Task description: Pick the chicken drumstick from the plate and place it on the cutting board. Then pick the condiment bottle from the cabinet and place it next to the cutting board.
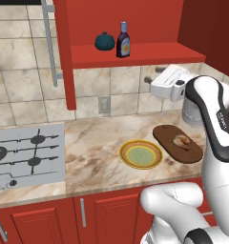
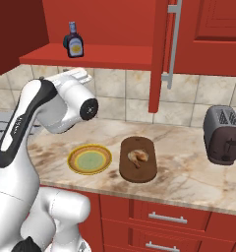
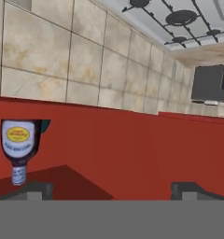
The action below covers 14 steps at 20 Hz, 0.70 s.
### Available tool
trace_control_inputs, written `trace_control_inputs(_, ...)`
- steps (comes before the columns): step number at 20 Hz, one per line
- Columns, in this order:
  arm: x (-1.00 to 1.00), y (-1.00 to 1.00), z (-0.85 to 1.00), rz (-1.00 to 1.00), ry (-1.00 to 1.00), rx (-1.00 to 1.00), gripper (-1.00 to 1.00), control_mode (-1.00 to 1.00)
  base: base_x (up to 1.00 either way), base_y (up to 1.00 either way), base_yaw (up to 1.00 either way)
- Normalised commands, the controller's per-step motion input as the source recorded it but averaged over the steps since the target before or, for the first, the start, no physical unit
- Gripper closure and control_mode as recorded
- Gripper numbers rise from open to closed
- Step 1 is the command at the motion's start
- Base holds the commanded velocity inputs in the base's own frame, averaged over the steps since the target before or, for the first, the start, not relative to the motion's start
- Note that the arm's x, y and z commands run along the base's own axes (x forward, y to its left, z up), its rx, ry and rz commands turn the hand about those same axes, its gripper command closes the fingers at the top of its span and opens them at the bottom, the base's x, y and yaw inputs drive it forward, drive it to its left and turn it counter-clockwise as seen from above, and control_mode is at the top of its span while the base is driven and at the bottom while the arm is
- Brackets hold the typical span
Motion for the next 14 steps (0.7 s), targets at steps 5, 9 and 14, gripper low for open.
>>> trace_control_inputs(5,0.2,0.0,0.12,-0.01,0.03,0.0,-1.0,-1.0,0.0,0.0,0.0)
trace_control_inputs(9,0.2,0.0,0.13,-0.01,0.0,0.0,-1.0,-1.0,0.0,0.0,0.0)
trace_control_inputs(14,0.18,0.0,0.14,-0.01,0.0,0.0,-1.0,-1.0,0.0,0.0,0.0)
